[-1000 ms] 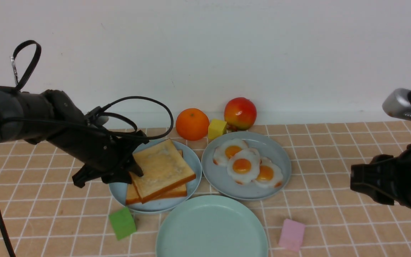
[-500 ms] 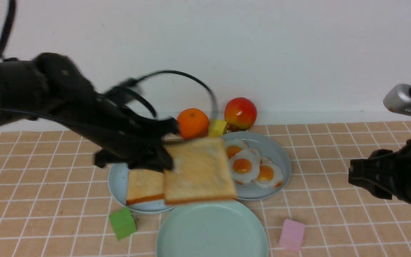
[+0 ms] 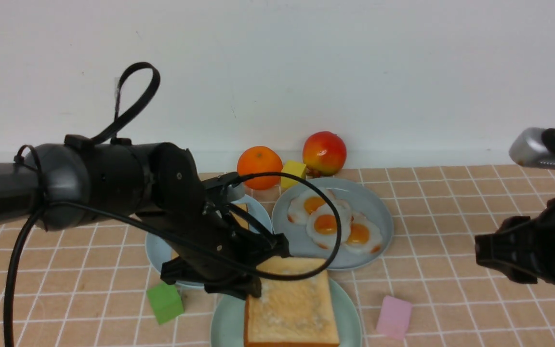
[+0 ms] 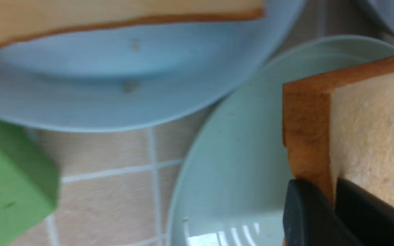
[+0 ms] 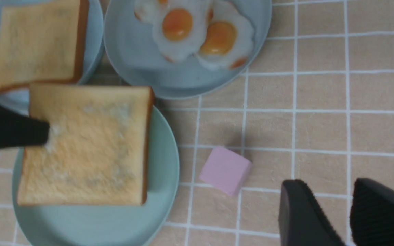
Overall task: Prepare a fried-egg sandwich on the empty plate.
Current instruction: Use the left arm to put a slice of bread into the empty plate in the middle, then use the right arm to grab a fried egg
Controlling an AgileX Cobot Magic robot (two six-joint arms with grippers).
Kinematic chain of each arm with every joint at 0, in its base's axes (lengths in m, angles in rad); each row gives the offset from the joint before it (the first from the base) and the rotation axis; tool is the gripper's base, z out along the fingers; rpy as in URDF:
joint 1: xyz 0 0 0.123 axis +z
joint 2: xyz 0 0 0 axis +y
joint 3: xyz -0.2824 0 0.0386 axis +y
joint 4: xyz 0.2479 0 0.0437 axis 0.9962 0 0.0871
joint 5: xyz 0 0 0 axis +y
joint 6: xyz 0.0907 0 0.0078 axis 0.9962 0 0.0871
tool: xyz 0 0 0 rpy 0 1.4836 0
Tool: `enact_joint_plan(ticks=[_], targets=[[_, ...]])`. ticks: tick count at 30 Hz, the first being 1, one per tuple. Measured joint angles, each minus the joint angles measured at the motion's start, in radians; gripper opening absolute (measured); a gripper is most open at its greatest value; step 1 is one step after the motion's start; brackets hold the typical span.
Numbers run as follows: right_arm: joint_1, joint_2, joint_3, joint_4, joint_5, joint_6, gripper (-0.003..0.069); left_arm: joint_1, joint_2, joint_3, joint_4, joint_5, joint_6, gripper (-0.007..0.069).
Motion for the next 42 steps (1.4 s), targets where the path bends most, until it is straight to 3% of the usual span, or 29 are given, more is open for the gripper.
enact_joint_plan(ticks=[6, 12, 18, 23, 26, 27, 31, 33, 42], targets=[[0.000, 0.132, -0.175, 0.071, 0.059, -0.070, 0.0252, 0.000, 0.000, 0.000, 0.018, 0.058, -0.017, 0.0252], [0.000, 0.364, -0.397, 0.104, 0.135, -0.147, 0.0356, 0.001, -0.025, 0.000, 0.072, 0.111, -0.017, 0.0460], [0.000, 0.569, -0.579, 0.106, 0.151, -0.176, 0.0449, 0.020, -0.150, -0.041, 0.227, 0.214, -0.017, 0.0533], [-0.004, 0.768, -0.743, 0.129, 0.193, -0.182, 0.0466, 0.022, -0.351, -0.079, 0.284, 0.285, 0.014, 0.0468], [-0.025, 0.862, -0.824, 0.194, 0.225, -0.181, 0.0465, 0.022, -0.456, -0.079, 0.231, 0.321, 0.093, 0.0330], [-0.032, 0.873, -0.834, 0.206, 0.230, -0.180, 0.0465, 0.022, -0.461, -0.079, 0.226, 0.324, 0.099, 0.0320], [-0.077, 0.964, -0.899, 0.330, 0.259, -0.179, 0.0465, 0.022, -0.537, -0.071, 0.147, 0.358, 0.173, 0.0076], [-0.089, 0.996, -0.904, 0.373, 0.261, -0.185, 0.0463, 0.022, -0.550, -0.054, 0.134, 0.354, 0.181, -0.0002], [-0.098, 1.089, -0.906, 0.436, 0.230, -0.207, 0.0405, 0.022, -0.555, 0.063, 0.121, 0.290, 0.187, -0.0013]])
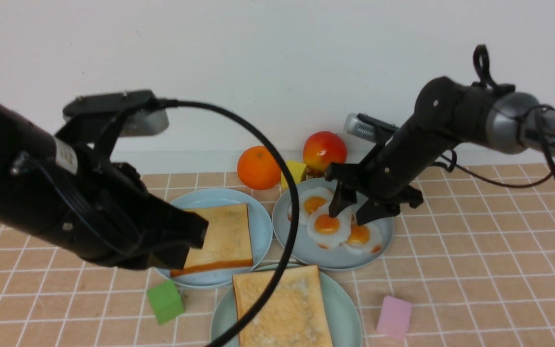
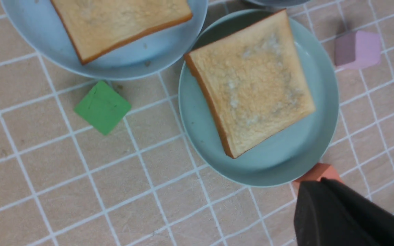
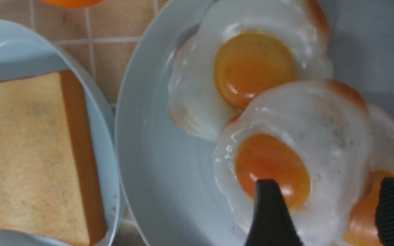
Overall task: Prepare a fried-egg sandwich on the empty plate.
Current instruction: Use the right arm to grab a fried egg
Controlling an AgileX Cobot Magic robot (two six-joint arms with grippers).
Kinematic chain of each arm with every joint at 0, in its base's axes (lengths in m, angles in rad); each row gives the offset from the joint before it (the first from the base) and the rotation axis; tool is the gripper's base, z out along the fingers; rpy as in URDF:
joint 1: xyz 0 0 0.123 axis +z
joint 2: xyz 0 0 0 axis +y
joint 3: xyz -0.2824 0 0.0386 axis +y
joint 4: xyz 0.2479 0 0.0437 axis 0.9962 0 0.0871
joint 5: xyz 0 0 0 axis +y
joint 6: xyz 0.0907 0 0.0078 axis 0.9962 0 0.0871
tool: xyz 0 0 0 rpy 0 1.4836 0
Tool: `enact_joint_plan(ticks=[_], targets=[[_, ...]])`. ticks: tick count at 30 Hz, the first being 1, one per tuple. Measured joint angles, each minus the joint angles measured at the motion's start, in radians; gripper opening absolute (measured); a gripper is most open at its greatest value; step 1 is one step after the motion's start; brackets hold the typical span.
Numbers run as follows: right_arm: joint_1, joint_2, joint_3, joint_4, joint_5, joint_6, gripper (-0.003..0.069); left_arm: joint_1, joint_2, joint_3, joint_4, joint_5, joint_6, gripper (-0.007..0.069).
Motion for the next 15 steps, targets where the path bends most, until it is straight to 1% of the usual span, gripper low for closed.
enact_joint_plan(ticks=[5, 7, 8, 11, 12, 13, 14, 15], targets=[[-0.001, 0.011, -0.002, 0.015, -0.006, -0.002, 0.0330, 0.000, 0.000, 0.004, -0.008, -0.012, 0.000, -0.0013], [-0.001, 0.011, -0.002, 0.019, -0.005, -0.005, 0.0278, 0.000, 0.000, 0.004, -0.010, -0.013, 0.000, -0.0013], [-0.001, 0.011, -0.002, 0.018, -0.003, -0.004, 0.0225, 0.000, 0.000, 0.004, -0.010, -0.013, 0.000, -0.0013], [-0.002, 0.006, -0.002, 0.012, 0.004, -0.004, 0.0106, 0.000, 0.000, 0.004, -0.010, -0.017, 0.000, -0.0013], [-0.004, 0.002, -0.002, 0.010, 0.009, -0.005, 0.0056, 0.000, 0.000, 0.004, -0.010, -0.021, 0.000, -0.0013], [-0.004, 0.001, -0.002, 0.010, 0.012, -0.005, 0.0047, 0.000, 0.000, 0.004, -0.010, -0.021, 0.000, -0.0013], [-0.011, -0.011, -0.002, 0.010, 0.023, -0.005, 0.0001, 0.000, 0.000, 0.004, -0.010, -0.031, 0.000, -0.0013], [-0.016, -0.025, -0.002, 0.010, 0.032, -0.008, -0.0010, 0.000, 0.000, 0.005, -0.010, -0.040, 0.000, -0.0013]])
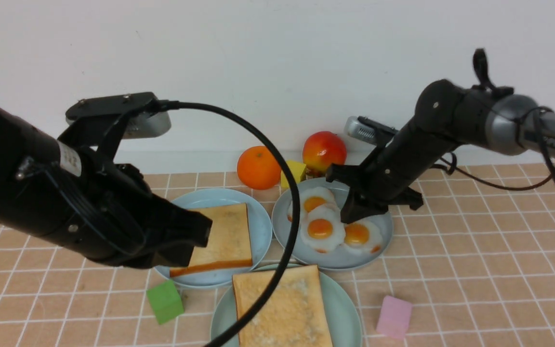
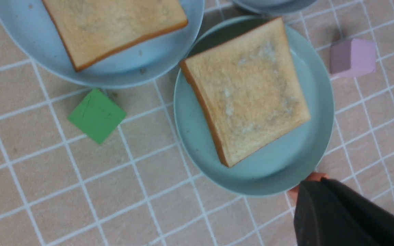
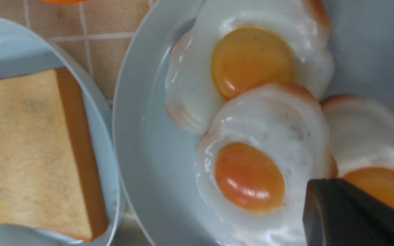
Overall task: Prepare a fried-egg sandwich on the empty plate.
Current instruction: Use the right arm to grab a fried egg
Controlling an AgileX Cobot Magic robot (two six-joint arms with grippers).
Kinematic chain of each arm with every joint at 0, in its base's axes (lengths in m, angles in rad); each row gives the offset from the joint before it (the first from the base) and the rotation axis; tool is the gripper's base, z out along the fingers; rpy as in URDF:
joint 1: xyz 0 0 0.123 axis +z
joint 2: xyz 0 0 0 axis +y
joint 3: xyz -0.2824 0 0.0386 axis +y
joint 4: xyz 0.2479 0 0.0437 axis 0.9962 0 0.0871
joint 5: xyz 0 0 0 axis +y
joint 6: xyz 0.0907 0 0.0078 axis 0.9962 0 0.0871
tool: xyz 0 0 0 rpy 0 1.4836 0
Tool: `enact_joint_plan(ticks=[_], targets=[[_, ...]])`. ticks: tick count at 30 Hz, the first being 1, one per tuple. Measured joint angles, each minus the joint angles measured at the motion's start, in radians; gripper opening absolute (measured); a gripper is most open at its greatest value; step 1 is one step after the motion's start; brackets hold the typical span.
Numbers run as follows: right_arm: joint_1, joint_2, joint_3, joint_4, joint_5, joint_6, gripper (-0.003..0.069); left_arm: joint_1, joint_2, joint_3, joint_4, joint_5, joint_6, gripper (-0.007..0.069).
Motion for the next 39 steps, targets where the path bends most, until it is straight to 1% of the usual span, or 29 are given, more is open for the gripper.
enact_joint_plan(ticks=[4, 6, 8, 12, 14, 15, 16, 17, 18, 19, 20, 22, 24, 28, 36, 39], targets=[[-0.018, -0.055, 0.000, 0.000, 0.022, -0.032, -0.0013, 0.000, 0.000, 0.000, 0.011, -0.027, 0.000, -0.0013], [-0.023, -0.101, 0.000, 0.000, 0.038, -0.077, -0.0013, 0.000, 0.000, 0.000, 0.023, -0.039, 0.000, -0.0013], [-0.022, -0.124, 0.000, 0.000, 0.051, -0.094, -0.0010, 0.000, 0.000, 0.000, 0.026, -0.040, 0.000, -0.0013], [-0.004, -0.123, 0.000, -0.015, 0.051, -0.102, 0.0027, 0.000, 0.000, 0.000, 0.026, -0.043, 0.000, -0.0013], [0.008, -0.107, 0.000, -0.014, 0.045, -0.103, 0.0075, 0.000, 0.000, 0.000, 0.026, -0.045, 0.000, -0.0013], [0.010, -0.105, 0.000, -0.014, 0.046, -0.103, 0.0080, 0.000, 0.000, 0.000, 0.026, -0.046, 0.000, -0.0013], [0.015, -0.084, 0.000, -0.008, 0.044, -0.104, 0.0136, 0.000, 0.000, 0.000, 0.026, -0.047, 0.000, -0.0013], [0.015, -0.082, 0.000, -0.008, 0.044, -0.104, 0.0136, 0.000, 0.000, 0.000, 0.026, -0.047, 0.000, -0.0013], [0.016, -0.074, 0.000, -0.005, 0.041, -0.104, 0.0164, 0.000, 0.000, 0.000, 0.026, -0.047, 0.000, -0.0013], [0.016, -0.056, 0.000, 0.001, 0.034, -0.104, 0.0217, 0.000, 0.000, 0.000, 0.025, -0.046, 0.000, -0.0013], [0.015, -0.048, 0.000, 0.002, 0.027, -0.104, 0.0242, 0.000, 0.000, 0.000, 0.022, -0.044, 0.000, -0.0013], [0.015, -0.026, 0.000, 0.003, 0.008, -0.104, 0.0288, 0.000, 0.000, 0.000, 0.021, -0.035, 0.000, -0.0013], [0.015, -0.007, 0.000, 0.005, -0.008, -0.104, 0.0306, 0.000, 0.000, 0.000, 0.019, -0.020, 0.000, -0.0013], [0.015, 0.025, 0.000, 0.026, -0.044, -0.104, 0.0293, 0.000, 0.000, 0.000, 0.019, -0.004, 0.000, -0.0013], [0.013, 0.054, 0.000, 0.068, -0.080, -0.105, 0.0157, 0.000, 0.000, 0.000, 0.019, 0.004, 0.000, -0.0013], [0.013, 0.055, 0.000, 0.068, -0.074, -0.105, 0.0141, 0.000, 0.000, 0.000, 0.019, 0.004, 0.000, -0.0013]])
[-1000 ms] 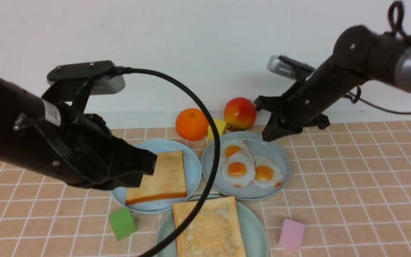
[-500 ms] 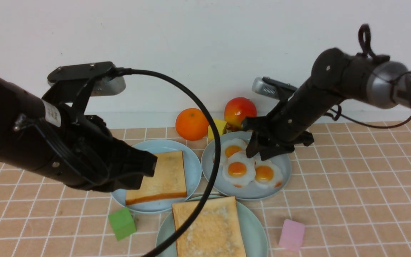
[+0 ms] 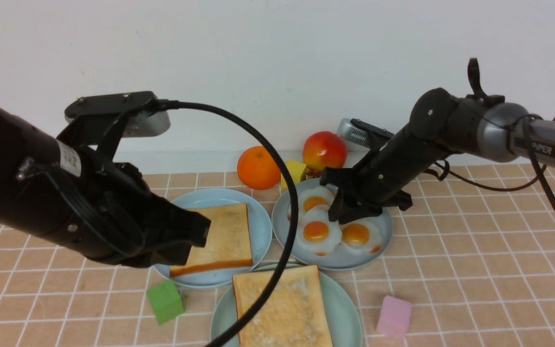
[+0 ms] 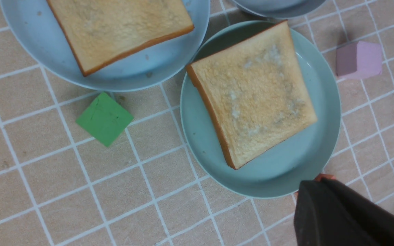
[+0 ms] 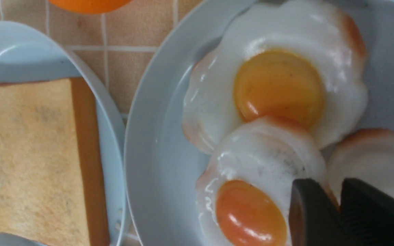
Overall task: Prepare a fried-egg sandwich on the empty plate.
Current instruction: Use the right arm to grab a fried egg
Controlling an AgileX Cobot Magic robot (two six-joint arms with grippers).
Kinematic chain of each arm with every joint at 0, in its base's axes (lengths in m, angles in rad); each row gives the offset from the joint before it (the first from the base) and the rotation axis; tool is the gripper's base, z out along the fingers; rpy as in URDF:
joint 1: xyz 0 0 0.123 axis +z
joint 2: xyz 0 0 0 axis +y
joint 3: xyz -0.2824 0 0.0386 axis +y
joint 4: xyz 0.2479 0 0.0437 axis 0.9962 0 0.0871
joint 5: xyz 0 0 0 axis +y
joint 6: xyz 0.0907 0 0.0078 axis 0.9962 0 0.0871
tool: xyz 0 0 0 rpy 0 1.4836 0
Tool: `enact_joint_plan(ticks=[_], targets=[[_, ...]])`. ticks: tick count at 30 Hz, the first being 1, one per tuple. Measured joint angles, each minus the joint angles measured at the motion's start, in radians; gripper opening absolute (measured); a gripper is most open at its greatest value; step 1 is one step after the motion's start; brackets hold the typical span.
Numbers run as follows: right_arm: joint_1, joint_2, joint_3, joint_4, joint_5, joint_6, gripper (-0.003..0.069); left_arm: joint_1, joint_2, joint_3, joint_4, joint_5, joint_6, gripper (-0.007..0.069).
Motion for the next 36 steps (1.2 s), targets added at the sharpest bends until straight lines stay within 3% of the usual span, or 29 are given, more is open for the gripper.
enact_joint_plan(ticks=[11, 17, 36], targets=[[-0.002, 0.014, 0.000, 0.003, 0.016, 0.000, 0.0139, 0.000, 0.000, 0.000, 0.000, 0.001, 0.000, -0.0004], [-0.006, 0.014, -0.001, 0.011, 0.034, -0.025, 0.0083, 0.000, 0.000, 0.000, 0.000, 0.001, 0.000, 0.0000], [-0.006, -0.085, 0.000, 0.011, 0.099, -0.089, 0.0083, 0.000, 0.000, 0.000, 0.016, -0.008, 0.000, 0.0020]])
